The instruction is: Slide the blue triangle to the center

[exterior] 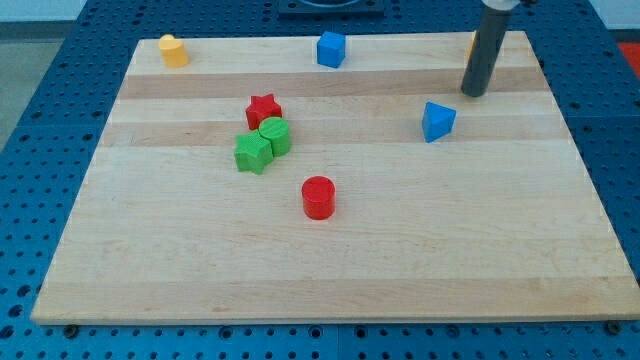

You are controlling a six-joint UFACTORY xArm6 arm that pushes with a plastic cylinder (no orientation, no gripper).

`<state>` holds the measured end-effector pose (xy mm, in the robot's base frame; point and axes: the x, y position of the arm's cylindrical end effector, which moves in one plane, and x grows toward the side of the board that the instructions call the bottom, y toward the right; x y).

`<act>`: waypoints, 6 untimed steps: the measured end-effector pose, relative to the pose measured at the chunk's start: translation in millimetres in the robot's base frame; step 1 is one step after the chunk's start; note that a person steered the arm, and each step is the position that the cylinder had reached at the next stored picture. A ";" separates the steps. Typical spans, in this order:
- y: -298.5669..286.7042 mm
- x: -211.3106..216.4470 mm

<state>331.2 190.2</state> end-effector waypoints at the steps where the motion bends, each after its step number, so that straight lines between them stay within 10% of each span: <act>1: -0.3 31.1; 6: -105.6 73.6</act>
